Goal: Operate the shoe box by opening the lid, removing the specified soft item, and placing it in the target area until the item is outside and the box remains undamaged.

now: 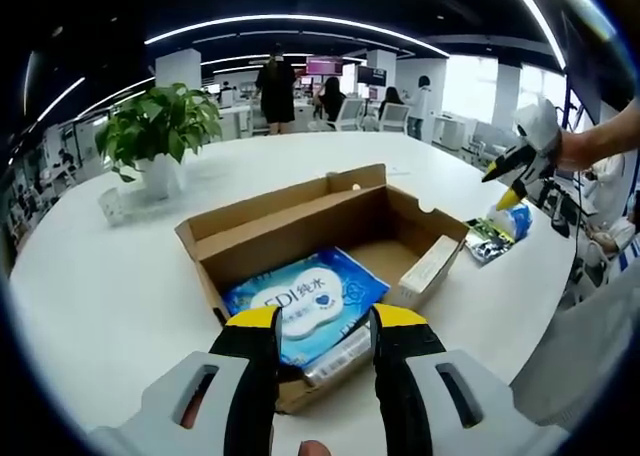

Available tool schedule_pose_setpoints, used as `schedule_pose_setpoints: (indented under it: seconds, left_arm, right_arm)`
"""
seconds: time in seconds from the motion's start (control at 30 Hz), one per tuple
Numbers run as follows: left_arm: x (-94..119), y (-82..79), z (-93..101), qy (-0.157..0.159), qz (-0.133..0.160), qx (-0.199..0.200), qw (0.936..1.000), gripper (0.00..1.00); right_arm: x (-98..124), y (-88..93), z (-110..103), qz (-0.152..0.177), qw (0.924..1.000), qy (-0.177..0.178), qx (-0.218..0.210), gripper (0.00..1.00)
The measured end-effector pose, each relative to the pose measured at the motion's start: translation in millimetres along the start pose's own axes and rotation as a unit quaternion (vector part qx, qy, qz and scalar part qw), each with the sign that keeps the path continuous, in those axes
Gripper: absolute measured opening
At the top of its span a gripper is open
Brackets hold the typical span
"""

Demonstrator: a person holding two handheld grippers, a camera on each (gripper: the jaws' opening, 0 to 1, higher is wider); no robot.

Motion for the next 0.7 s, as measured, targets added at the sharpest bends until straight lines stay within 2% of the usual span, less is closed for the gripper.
schedule_pose_setpoints:
  seconds: [0.23,0.37,0.5,0.7]
  left_arm:
    - [-1,0.3,-1.7,-0.001,-0.002,0.009,1.0000,0.35]
    - [-1,-0.5,-1.8,0.000,0.000,0.010,0.9999,0.35]
    - [-2,-1.3,-3.0,0.000,0.001,0.015,0.9999,0.35]
    - [-2,-1.7,-4.5,-0.001,0.004,0.020,0.9998,0.36]
  right_arm:
    - [-16,-41.7,-13,0.050,0.9986,-0.021,-0.001,0.44]
    - [-25,-66.2,-19,0.093,0.9945,-0.039,-0.029,0.43]
    - [-39,-81.9,-26,0.104,0.9926,-0.053,-0.033,0.42]
    - [-58,-93.5,-39,0.112,0.9902,-0.071,-0.042,0.41]
Point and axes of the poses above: the point that each gripper's makers call its tool centre point, and the gripper's own axes: x roughly backward along the fingers, z roughly to its right, y roughly out of its underside, the point moved 7 cm from there along x, roughly backward along the fingers, and after that the axes turned 15 degrees about -y, right-handed, at the moved point
